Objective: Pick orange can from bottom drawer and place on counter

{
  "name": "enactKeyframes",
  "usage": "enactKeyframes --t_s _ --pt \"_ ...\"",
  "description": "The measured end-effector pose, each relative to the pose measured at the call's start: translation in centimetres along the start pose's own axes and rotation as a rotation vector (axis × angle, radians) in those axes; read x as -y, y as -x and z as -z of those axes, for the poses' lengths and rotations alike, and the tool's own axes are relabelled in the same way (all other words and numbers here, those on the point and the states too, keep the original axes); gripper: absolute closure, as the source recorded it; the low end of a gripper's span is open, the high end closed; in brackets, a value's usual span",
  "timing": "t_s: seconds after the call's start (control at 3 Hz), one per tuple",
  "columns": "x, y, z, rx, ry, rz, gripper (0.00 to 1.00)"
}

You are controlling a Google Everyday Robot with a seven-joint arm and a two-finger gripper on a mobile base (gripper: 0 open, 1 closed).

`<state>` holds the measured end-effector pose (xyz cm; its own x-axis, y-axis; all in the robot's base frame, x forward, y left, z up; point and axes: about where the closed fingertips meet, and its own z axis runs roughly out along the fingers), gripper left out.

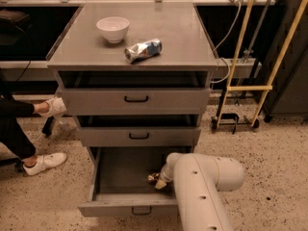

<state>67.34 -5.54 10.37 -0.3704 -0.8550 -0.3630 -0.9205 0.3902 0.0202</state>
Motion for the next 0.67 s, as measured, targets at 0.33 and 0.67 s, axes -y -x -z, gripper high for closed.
enactKeyframes --t_s 0.33,0.67 --pt "-0.4 0.0 0.3 0.009 -0.014 0.001 0.65" --pt "1.5 2.7 3.9 0.029 -0.112 0.030 0.89"
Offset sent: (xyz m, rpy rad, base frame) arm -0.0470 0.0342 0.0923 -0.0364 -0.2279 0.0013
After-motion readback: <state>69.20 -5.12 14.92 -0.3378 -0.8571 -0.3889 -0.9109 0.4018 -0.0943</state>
